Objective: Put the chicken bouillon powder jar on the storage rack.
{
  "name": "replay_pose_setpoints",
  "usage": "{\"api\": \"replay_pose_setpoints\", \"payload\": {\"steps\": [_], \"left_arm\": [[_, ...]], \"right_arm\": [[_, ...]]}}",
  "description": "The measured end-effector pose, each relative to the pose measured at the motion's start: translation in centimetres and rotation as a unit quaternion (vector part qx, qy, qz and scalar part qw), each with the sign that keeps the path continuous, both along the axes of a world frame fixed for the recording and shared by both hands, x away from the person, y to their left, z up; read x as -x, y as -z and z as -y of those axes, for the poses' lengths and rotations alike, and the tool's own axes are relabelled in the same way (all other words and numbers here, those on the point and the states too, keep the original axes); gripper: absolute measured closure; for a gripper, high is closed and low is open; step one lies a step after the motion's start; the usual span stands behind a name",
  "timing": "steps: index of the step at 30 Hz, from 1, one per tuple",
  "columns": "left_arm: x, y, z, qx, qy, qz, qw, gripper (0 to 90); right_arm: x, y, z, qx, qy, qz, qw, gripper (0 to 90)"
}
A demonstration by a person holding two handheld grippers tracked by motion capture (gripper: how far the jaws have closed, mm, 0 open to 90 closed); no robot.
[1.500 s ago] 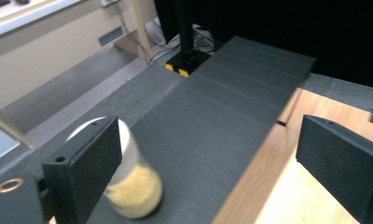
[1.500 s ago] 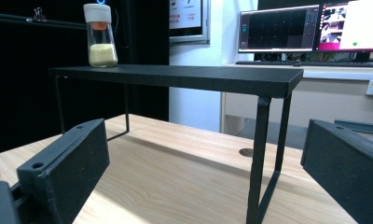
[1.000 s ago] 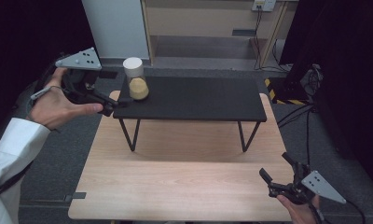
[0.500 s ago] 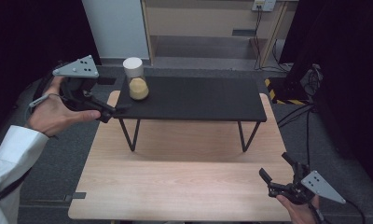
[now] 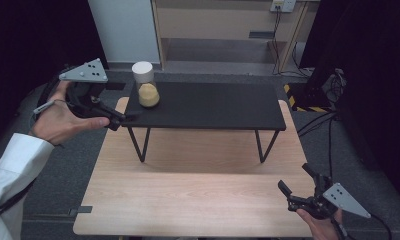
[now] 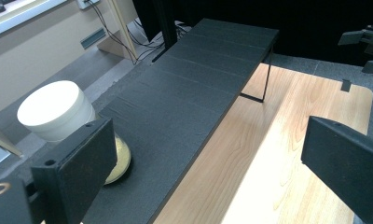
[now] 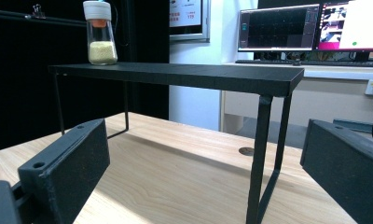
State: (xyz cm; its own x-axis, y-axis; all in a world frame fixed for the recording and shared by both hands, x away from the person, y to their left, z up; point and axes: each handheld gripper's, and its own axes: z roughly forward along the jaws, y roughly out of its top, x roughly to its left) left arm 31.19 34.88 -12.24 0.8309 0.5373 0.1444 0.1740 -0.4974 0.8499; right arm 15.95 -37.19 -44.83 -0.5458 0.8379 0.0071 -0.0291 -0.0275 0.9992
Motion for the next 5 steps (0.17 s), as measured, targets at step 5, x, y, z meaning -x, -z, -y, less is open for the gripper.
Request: {"api": "replay_pose_setpoints", "payload": {"steps": [5], "left_arm": [[0.11,-0.09,-0.09,0.0,-0.004,0.003,1.0,2.2]], "right_arm": [[-0.07,0.0,0.01,0.001,-0.001,0.0,1.0,1.4]]}}
